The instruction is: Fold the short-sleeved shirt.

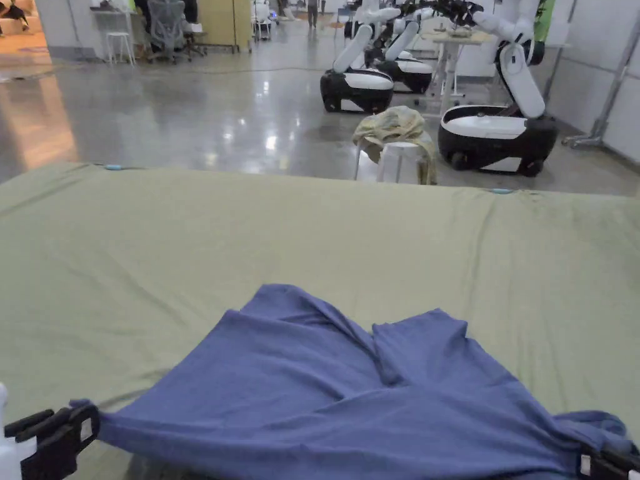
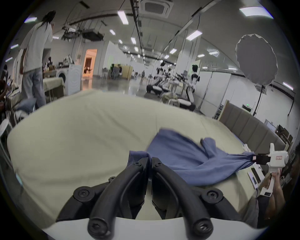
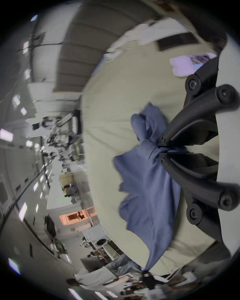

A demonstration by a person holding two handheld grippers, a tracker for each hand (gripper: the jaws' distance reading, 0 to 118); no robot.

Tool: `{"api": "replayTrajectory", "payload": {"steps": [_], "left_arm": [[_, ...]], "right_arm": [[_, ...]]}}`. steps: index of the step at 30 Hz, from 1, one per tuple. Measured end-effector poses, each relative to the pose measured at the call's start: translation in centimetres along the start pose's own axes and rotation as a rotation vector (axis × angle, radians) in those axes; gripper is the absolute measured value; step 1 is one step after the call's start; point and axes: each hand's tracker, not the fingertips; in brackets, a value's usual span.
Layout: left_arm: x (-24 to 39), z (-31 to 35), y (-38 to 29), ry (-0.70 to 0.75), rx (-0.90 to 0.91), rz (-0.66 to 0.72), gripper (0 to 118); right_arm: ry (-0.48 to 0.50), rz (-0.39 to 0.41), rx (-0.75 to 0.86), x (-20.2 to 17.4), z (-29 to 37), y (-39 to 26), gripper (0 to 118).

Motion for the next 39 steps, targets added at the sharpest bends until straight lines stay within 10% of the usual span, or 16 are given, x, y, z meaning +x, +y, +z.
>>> {"api": "replayTrajectory", "payload": {"steps": [10,15,27,32,35,39], "left_arm": [[-2.8,2.7,-5.5,-0.036,-0.048,0.118,6],[-0.8,5.8,-3.8,0.04,0.109,-0.062,41],[6.2,12.4,-0.3,0.026,0.394,-0.238,46],[8.1,12.9,-1.5,0.12,0.459,-0.297,29],[8.9,13.0,-1.7,0.091,0.446,-0.289,10],[8.6,13.1,-1.8,0.097,0.408,-0.238,2]], "right_arm": [[-0.038,-0.119,-0.071,1.9,1.4,-5.1,10],[-0.037,-0.119,-0.001,3.3,3.4,-5.1,56],[0.089,0.114,0.474,-3.5,12.7,-1.4,57],[0.084,0.23,0.495,-6.2,13.4,-0.8,48],[0.094,0.257,0.506,-7.2,13.7,-0.9,2],[0.081,0.298,0.484,-8.6,13.5,-0.9,0]]}}
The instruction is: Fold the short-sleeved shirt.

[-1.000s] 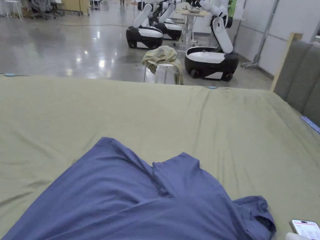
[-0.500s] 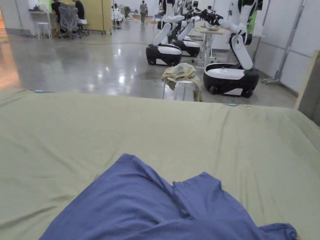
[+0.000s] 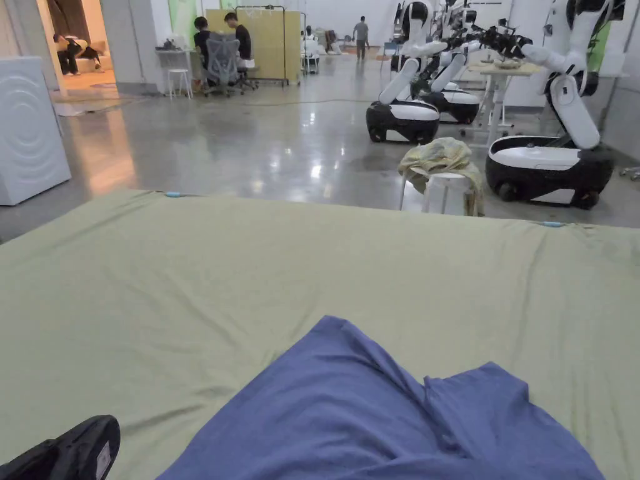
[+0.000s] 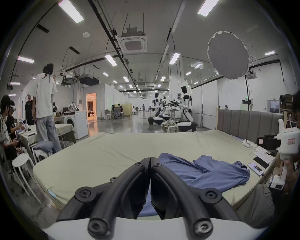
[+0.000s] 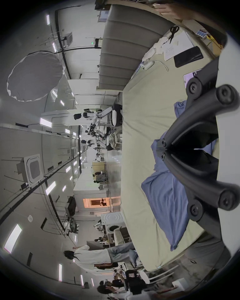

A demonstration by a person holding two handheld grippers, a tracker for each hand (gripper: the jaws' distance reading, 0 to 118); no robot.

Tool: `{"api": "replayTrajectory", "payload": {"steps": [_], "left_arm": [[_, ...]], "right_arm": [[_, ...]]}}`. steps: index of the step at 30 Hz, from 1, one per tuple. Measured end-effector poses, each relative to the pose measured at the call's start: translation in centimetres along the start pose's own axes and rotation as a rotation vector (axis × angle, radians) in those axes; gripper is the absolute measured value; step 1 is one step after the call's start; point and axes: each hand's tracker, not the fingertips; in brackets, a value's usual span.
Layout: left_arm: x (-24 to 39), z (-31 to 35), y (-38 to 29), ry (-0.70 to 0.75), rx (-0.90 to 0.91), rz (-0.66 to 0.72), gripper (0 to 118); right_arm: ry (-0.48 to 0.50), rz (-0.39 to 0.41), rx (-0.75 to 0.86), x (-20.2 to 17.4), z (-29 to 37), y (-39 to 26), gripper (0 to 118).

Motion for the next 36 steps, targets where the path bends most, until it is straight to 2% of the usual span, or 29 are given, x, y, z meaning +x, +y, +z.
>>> {"api": "replayTrajectory", "payload": {"steps": [7,9,10,11,12,13,18,21,29,30,31,33,34,36], "left_arm": [[-3.3,-0.4,-0.4,-0.018,-0.075,0.109,2],[-5.1,-1.5,-1.6,-0.095,-0.172,0.159,3],[-5.8,-2.3,-1.8,-0.108,-0.213,0.197,9],[-6.6,-3.2,-2.7,-0.102,-0.253,0.224,27],[-7.1,-4.0,-3.7,-0.097,-0.292,0.244,50],[-7.8,-4.9,-4.9,-0.101,-0.329,0.254,60],[-10.0,-9.6,-9.0,-0.036,-0.49,0.31,60],[-10.2,-11.5,-11.2,-0.053,-0.573,0.327,60],[-9.7,-13.1,-12.3,-0.027,-0.649,0.311,56],[-9.7,-13.2,-12.4,-0.032,-0.656,0.301,52],[-9.4,-13.5,-12.5,-0.049,-0.667,0.285,43],[-8.3,-14.4,-12.8,-0.077,-0.698,0.28,18],[-8.2,-14.8,-12.8,-0.052,-0.726,0.234,16],[-8.3,-15.4,-12.5,-0.071,-0.736,0.264,12]], "right_arm": [[0.049,-0.004,-0.005,0.1,-0.2,0.1,0],[0.068,-0.016,-0.018,0.3,-0.4,-0.2,0],[0.074,-0.025,-0.027,0.3,-0.5,-0.3,0],[0.082,-0.037,-0.033,0.3,-0.6,-0.5,0],[0.089,-0.047,-0.041,0.4,-0.7,-0.6,0],[0.088,-0.053,-0.05,0.4,-0.9,-0.9,0],[0.088,-0.058,-0.101,0.6,-1.6,-1.4,0],[0.078,-0.053,-0.122,0.7,-1.9,-1.7,0],[0.071,-0.061,-0.174,1.0,-2.7,-2.2,0],[0.072,-0.062,-0.176,1.0,-2.7,-2.3,0],[0.076,-0.066,-0.182,1.1,-2.8,-2.3,0],[0.084,-0.068,-0.191,1.0,-2.9,-2.4,0],[0.083,-0.066,-0.194,1.0,-2.9,-2.4,0],[0.085,-0.069,-0.201,1.2,-3.3,-2.3,0]]}}
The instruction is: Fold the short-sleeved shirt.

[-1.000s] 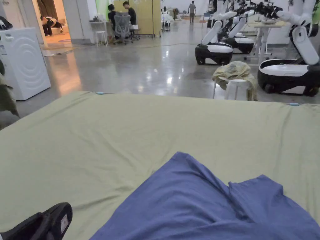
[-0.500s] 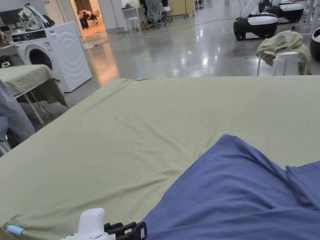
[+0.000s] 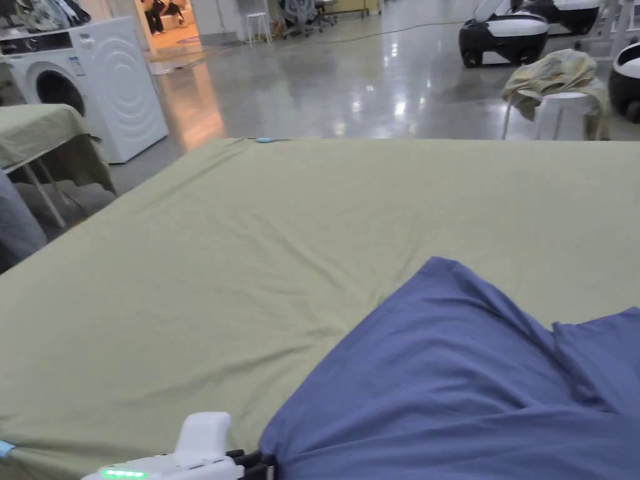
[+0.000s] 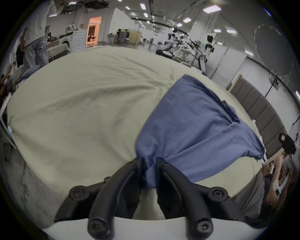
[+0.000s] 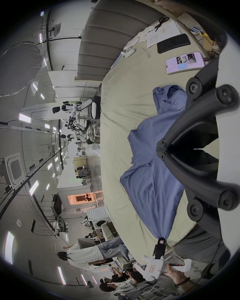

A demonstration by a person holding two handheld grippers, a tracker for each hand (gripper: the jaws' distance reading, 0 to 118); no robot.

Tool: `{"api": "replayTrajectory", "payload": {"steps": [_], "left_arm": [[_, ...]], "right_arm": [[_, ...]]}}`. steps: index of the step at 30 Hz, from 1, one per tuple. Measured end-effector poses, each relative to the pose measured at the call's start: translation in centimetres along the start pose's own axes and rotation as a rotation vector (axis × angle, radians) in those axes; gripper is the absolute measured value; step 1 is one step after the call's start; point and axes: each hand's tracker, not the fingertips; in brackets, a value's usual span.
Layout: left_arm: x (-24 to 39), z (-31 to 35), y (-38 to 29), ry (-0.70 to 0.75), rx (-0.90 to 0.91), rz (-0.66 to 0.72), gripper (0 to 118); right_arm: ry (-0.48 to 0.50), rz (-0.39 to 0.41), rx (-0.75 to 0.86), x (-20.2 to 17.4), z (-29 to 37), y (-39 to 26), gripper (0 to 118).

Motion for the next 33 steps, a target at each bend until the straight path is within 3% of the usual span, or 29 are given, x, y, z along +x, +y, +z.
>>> {"api": "replayTrajectory", "payload": {"steps": [4,6,8,9,11,14,18,21,23,25,26,30,33], "left_arm": [[0.0,0.1,-0.1,-0.001,-0.005,-0.003,11],[0.1,0.2,0.0,0.017,-0.017,-0.02,11],[0.3,0.1,0.3,0.032,-0.019,-0.039,11],[0.2,0.1,0.2,0.031,-0.019,-0.039,11],[0.7,0.7,0.0,0.006,-0.024,-0.015,11],[0.3,0.7,0.2,0.004,-0.025,-0.011,11],[0.9,1.0,0.2,0.009,-0.024,-0.015,11],[0.8,1.2,0.2,0.004,-0.019,0.001,11],[1.1,1.4,0.3,0.008,-0.016,-0.005,11],[1.4,1.5,0.2,0.01,-0.015,-0.008,11],[1.5,1.5,0.2,0.015,-0.012,-0.014,11],[1.9,3.3,-0.4,0.005,0.081,-0.081,11],[1.6,5.9,1.0,-0.044,0.177,0.033,11]], "right_arm": [[0.011,0.01,-0.055,1.2,-2.8,1.8,1],[0.011,0.035,-0.086,2.6,-5.3,3.2,19],[0.053,0.052,-0.173,4.6,-9.0,4.7,52],[0.061,0.052,-0.207,5.7,-10.8,5.2,59],[0.074,0.026,-0.317,7.3,-15.3,6.5,60],[0.058,-0.062,-0.471,10.1,-22.3,7.2,60],[-0.053,-0.148,-0.715,13.1,-29.7,6.0,60],[-0.037,-0.119,-0.769,13.3,-31.3,4.5,59],[-0.041,-0.091,-0.741,12.6,-31.0,4.2,52],[-0.081,0.035,-0.716,11.3,-30.2,4.1,24],[-0.064,0.025,-0.709,11.2,-29.9,4.1,12],[-0.066,0.031,-0.625,11.1,-27.2,5.6,6],[-0.005,-0.004,-0.493,11.1,-22.7,8.3,5]]}}
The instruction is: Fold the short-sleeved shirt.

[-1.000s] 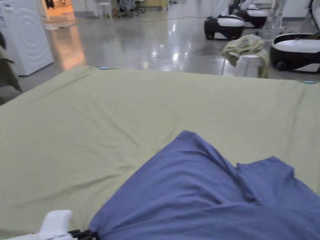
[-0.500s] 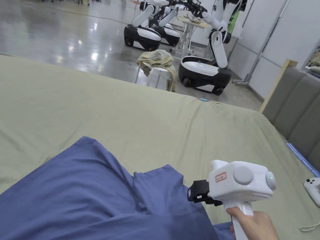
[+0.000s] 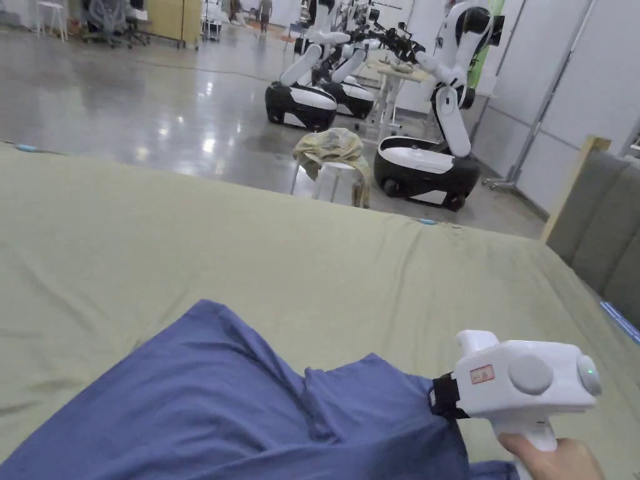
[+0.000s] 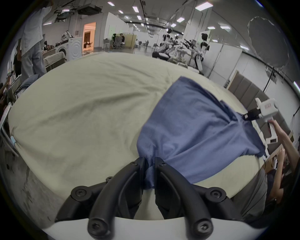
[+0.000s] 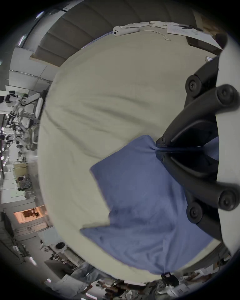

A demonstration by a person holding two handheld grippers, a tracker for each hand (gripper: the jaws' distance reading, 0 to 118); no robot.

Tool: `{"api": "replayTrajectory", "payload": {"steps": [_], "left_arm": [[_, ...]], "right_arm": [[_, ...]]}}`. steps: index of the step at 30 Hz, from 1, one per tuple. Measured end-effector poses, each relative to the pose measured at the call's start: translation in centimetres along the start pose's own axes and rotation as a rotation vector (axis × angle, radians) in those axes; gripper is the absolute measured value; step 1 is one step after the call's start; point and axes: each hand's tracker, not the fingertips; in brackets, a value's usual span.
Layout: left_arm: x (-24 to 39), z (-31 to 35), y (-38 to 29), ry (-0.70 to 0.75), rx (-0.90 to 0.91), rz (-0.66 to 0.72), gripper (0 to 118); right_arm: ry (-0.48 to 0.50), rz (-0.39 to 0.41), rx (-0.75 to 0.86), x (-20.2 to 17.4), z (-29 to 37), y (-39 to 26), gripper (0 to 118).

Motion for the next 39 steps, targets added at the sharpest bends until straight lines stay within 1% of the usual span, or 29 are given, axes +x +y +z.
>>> {"api": "replayTrajectory", "payload": {"steps": [1,2,3,5,7,8,9,11,13,15,17,19,22,24,25,27,30,33,35,38,39], "left_arm": [[0.1,0.8,1.1,-0.029,0.043,0.025,11],[0.7,1.9,2.2,-0.058,0.096,0.022,11],[1.5,2.9,3.2,-0.061,0.142,-0.012,11],[3.5,4.4,5.9,-0.069,0.221,-0.074,10],[5.1,6.0,9.2,-0.13,0.297,-0.092,10],[5.7,6.6,10.7,-0.152,0.34,-0.098,10],[6.4,6.4,12.7,-0.172,0.34,-0.122,10],[8.2,6.9,16.4,-0.159,0.402,-0.176,10],[9.4,6.6,20.3,-0.165,0.432,-0.193,10],[10.7,6.9,24.2,-0.184,0.468,-0.197,10],[12.1,6.6,28.0,-0.152,0.516,-0.229,9],[13.8,6.7,31.5,-0.101,0.56,-0.277,9],[16.0,6.3,36.3,-0.074,0.591,-0.296,9],[17.4,6.1,39.0,-0.055,0.605,-0.31,9],[18.1,5.9,40.1,-0.03,0.646,-0.322,9],[19.4,5.6,42.5,0.006,0.662,-0.335,8],[20.5,5.1,45.4,0.027,0.676,-0.338,8],[20.9,4.4,48.4,0.064,0.685,-0.332,8],[20.9,4.0,49.7,0.088,0.693,-0.333,8],[21.0,3.3,51.2,0.109,0.701,-0.325,8],[20.8,2.9,51.6,0.105,0.702,-0.321,8]], "right_arm": [[-0.013,0.016,0.072,-0.2,2.1,0.1,5],[-0.008,0.027,0.123,-0.3,4.2,0.3,5],[-0.006,0.025,0.166,-0.5,6.0,0.6,5],[-0.022,0.049,0.265,-0.8,10.0,1.3,5],[-0.028,0.052,0.373,-0.8,14.0,2.4,5],[-0.032,0.051,0.399,-0.9,15.8,3.1,5],[-0.039,0.043,0.45,-0.8,17.6,3.8,5],[-0.043,0.029,0.524,-0.4,21.1,5.6,5],[-0.106,0.055,0.582,-0.1,23.8,7.7,5],[-0.143,0.037,0.647,0.5,26.1,10.0,5],[-0.149,0.012,0.687,1.2,27.8,12.6,5],[-0.188,0.014,0.716,1.5,29.1,15.2,5],[-0.26,0.011,0.767,1.7,29.9,19.2,5],[-0.268,0.009,0.796,1.4,29.9,21.6,5],[-0.271,0.008,0.796,1.2,29.9,22.9,5],[-0.294,0.026,0.828,0.4,30.0,25.4,5],[-0.289,0.029,0.847,-0.4,30.1,28.9,5],[-0.309,0.039,0.867,-1.1,29.9,32.0,5],[-0.317,0.032,0.866,-1.2,29.7,33.6,5],[-0.31,0.008,0.881,-0.8,30.5,33.6,5],[-0.313,0.011,0.882,-0.8,30.5,33.7,5]]}}
